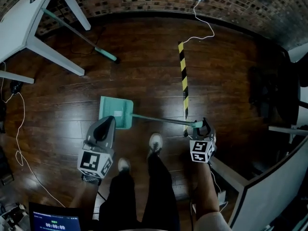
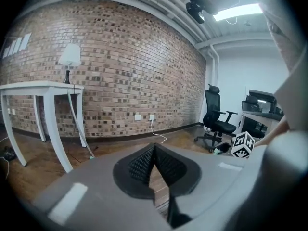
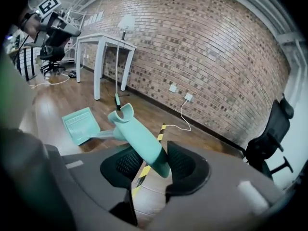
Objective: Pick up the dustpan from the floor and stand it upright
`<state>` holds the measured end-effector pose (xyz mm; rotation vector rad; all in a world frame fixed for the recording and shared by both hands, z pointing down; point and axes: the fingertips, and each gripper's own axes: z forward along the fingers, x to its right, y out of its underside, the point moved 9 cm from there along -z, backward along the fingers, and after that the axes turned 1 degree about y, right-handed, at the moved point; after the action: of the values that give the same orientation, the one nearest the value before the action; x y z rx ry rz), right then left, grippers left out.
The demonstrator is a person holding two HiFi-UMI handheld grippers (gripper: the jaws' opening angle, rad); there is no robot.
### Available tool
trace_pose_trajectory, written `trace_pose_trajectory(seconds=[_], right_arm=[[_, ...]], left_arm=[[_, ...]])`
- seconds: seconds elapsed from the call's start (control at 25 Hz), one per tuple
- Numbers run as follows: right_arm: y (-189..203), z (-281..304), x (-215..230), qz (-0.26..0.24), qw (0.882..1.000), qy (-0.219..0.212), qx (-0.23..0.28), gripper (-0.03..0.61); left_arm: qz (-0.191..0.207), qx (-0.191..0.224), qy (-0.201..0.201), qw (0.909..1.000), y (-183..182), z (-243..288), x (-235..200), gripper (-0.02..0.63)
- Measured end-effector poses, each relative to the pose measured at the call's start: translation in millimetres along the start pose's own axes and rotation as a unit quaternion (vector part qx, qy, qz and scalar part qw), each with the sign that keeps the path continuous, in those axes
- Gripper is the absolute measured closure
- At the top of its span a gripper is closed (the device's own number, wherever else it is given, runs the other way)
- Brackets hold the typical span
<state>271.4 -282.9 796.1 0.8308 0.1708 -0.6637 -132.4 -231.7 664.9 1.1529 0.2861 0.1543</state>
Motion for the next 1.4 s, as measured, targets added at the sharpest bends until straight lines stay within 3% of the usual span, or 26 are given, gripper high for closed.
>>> trace_pose_trajectory(seconds=[0.32, 0.64, 0.88, 1.08, 1.4], right_arm=[[-88, -57, 9, -0.085, 0.996, -0.006, -0.022, 0.380], [-165, -85, -51, -0.159, 0.985, -0.070, -0.005, 0.354], [-199, -106, -90, -0.145, 0.980, -0.136, 0.013, 0.321], [-220, -125, -98, -0.119, 0.980, -0.160, 0.024, 0.302], [-260, -197, -81, -0.048, 0.988, -0.132, 0.066, 0.310]], left_arm=[[-0.016, 0.005, -0.041, 0.9990, -82, -63, 4, 0.615], [-0.038, 0.019, -0.092, 0.9949, -127, -127, -29, 0.617], [-0.039, 0.020, -0.099, 0.9941, -137, -149, -45, 0.617], [-0.035, 0.032, -0.088, 0.9950, -148, -164, -49, 0.615], [-0.025, 0.062, -0.074, 0.9950, -186, -208, -54, 0.615]])
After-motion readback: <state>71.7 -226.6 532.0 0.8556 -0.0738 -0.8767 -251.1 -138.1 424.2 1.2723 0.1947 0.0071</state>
